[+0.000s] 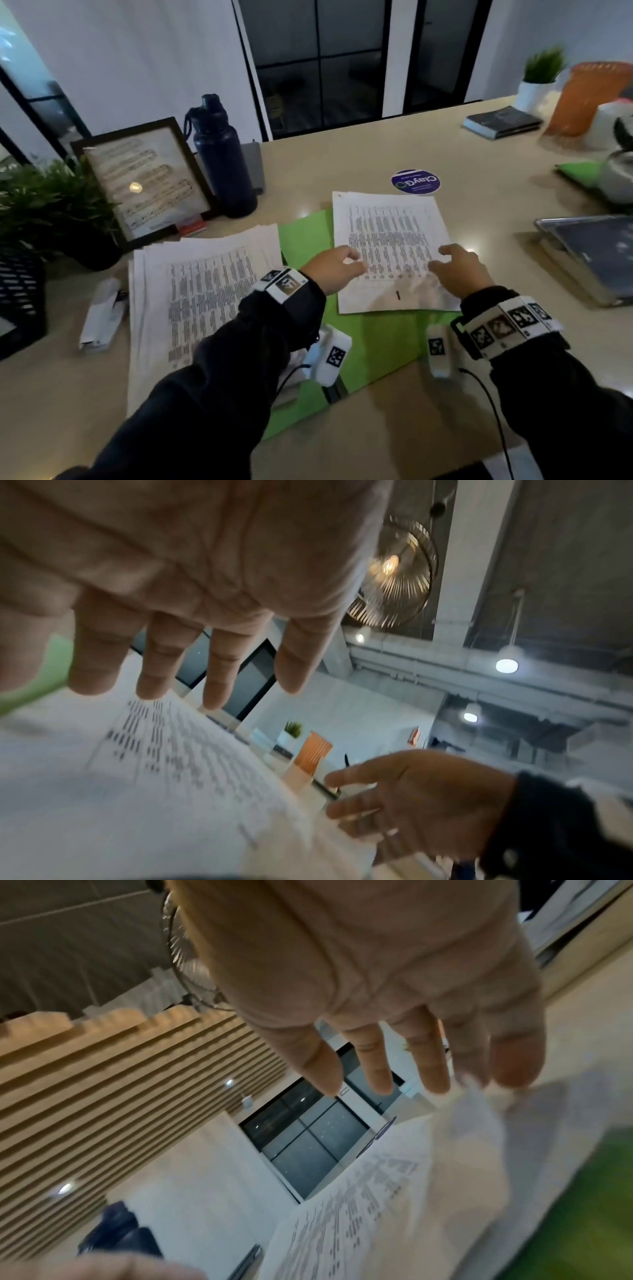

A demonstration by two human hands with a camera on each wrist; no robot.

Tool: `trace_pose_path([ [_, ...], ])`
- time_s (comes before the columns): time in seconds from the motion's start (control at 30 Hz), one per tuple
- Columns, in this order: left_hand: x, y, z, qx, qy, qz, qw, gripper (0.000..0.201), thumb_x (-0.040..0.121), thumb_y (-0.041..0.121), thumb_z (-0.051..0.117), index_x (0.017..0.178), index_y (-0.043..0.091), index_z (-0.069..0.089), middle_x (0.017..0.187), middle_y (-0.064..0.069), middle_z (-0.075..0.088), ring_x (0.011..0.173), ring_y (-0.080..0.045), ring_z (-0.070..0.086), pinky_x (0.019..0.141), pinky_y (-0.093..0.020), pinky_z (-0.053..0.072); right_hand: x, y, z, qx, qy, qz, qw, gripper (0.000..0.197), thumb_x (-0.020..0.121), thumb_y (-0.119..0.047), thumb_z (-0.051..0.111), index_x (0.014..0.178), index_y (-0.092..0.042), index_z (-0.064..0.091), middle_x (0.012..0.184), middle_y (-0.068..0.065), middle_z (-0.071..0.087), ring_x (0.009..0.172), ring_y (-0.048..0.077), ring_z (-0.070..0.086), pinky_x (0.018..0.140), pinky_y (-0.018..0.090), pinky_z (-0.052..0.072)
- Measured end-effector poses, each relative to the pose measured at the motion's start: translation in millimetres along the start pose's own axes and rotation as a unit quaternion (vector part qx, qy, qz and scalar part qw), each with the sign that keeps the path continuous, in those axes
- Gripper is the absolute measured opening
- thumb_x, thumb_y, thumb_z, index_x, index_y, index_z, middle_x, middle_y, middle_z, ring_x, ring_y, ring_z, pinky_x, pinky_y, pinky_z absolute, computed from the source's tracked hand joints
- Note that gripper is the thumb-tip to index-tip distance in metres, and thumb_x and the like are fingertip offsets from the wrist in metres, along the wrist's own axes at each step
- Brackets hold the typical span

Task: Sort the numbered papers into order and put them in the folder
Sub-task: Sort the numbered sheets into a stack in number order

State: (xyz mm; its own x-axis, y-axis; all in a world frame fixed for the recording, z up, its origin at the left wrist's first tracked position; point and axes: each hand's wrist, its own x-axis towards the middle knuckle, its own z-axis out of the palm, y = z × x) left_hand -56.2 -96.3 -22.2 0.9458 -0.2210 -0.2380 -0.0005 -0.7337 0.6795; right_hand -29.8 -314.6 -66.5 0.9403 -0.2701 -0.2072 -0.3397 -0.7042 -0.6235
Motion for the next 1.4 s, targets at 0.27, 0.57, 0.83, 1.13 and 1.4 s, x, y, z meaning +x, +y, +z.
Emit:
trace_pose_path([
  [0.27,38.4,13.7,44.9,0.161,-0.079,-0.033,0.983,0.055,0.094,0.04,0.047,0.14,0.011,0.035,0.144,-0.012,0.04,0.128,-0.029,0.043,0.1,-0.032,0.038,7.4,38.9,-17.3,0.3,-0.069,0.081,0.948,0.04,0.093,-0.009,0.048,0.132,-0.008,0.045,0.111,0.02,0.056,0.081,0.029,0.055,0.063,0.035,0.053],
  [0.57,49.7,7.1,62.6,0.237,-0.101,-0.03,0.966,0.084,0.085,0.049,0.053,0.149,0.016,0.01,0.151,-0.017,0.027,0.136,-0.036,0.032,0.11,-0.043,0.033,-8.2,4.6,-10.5,0.549,-0.222,0.013,0.806,0.031,0.099,-0.04,0.032,0.116,-0.021,0.048,0.103,0.018,0.066,0.09,0.035,0.066,0.07,0.039,0.057],
  [0.83,41.1,3.2,45.8,0.152,0.001,-0.022,0.988,0.041,0.103,0.023,0.024,0.131,0.001,0.045,0.129,-0.019,0.054,0.116,-0.032,0.052,0.096,-0.036,0.041,47.2,49.2,-8.7,0.269,-0.026,0.101,0.958,0.045,0.086,-0.023,0.059,0.128,-0.014,0.043,0.092,0.009,0.056,0.066,0.021,0.054,0.053,0.03,0.044],
  [1.13,6.0,0.6,4.8,-0.066,0.116,-0.036,0.99,0.038,0.102,0.021,0.032,0.132,0.003,0.047,0.136,-0.015,0.051,0.126,-0.029,0.047,0.095,-0.025,0.036,23.6,2.2,1.2,0.118,-0.064,-0.045,0.99,0.026,0.087,0.001,0.046,0.11,-0.002,0.057,0.103,0.02,0.062,0.075,0.022,0.054,0.047,0.022,0.042],
  [1.4,-104.3,-29.0,-131.6,-0.145,0.476,-0.01,0.867,0.022,0.1,0.02,0.039,0.082,0.015,0.051,0.071,0.005,0.044,0.062,-0.003,0.042,0.056,-0.01,0.037,-30.9,-70.9,1.5,0.385,-0.131,-0.141,0.903,0.02,0.092,0.005,0.043,0.096,-0.007,0.058,0.068,0.004,0.058,0.046,0.01,0.047,0.033,0.016,0.035],
])
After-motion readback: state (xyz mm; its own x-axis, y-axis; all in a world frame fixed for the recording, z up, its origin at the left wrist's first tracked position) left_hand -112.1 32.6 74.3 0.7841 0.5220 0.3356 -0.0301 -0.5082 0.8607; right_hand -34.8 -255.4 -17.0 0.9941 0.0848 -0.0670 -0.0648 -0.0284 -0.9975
